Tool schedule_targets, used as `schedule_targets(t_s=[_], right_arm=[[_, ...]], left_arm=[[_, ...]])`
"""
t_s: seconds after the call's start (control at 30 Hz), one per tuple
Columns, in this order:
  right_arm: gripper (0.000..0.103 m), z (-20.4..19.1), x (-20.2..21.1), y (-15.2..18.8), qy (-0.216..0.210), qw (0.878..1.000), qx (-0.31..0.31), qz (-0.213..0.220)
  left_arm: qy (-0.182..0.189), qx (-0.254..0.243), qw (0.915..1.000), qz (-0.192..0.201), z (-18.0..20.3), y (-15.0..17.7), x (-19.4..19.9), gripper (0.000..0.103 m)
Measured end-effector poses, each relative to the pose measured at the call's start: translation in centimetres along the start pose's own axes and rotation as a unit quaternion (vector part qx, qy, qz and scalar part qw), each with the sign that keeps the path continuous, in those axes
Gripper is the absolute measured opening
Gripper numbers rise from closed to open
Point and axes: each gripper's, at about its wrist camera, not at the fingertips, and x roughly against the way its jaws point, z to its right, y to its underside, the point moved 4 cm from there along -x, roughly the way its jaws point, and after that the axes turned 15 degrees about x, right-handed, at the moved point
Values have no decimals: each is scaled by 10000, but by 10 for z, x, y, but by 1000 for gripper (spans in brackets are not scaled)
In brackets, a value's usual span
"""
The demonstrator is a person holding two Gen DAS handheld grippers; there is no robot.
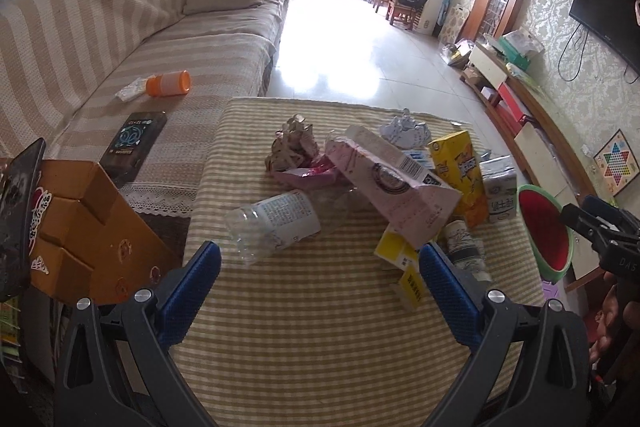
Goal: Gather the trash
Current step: 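Move both tools back over the table toward the remaining trash, then close the right tool on the patterned paper cup while the left tool grasps the water bottle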
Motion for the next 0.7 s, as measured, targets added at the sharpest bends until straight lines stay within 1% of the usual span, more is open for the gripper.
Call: schedule_targets(t_s=[0.1, 0.17, 0.2, 0.23, 0.33, 0.43, 0.57, 0.7], right_arm=[[98, 11, -9, 6, -48, 9998, -73, -150], [98, 14, -22, 13, -185, 9990, -100, -398], [98, 13, -26, 17, -246, 9985, -102, -470], [98, 11, -31, 21, -309, 9980, -90, -535], [98, -1, -46, 32, -484, 9959, -36, -768], [98, -15, -61, 42, -659, 9933, -35, -949], [98, -35, -81, 47, -782, 9902, 27, -1158], [98, -45, -98, 47, -836, 9877, -38, -1322]], left_arm=[[-66, -32, 9998, -164, -4, 1, -10, 95], [-171, -194, 9993, -273, -4, 3, -20, 95], [-282, -327, 9985, -324, -3, 4, -26, 95], [-340, -429, 9978, -378, -1, 5, -30, 95], [-330, -562, 9963, -566, 0, 5, -45, 95], [-435, -789, 9936, -679, 1, 3, -60, 95], [-654, -1150, 9876, -850, -1, -4, -81, 95], [-824, -1505, 9798, -1031, -1, -11, -103, 95]])
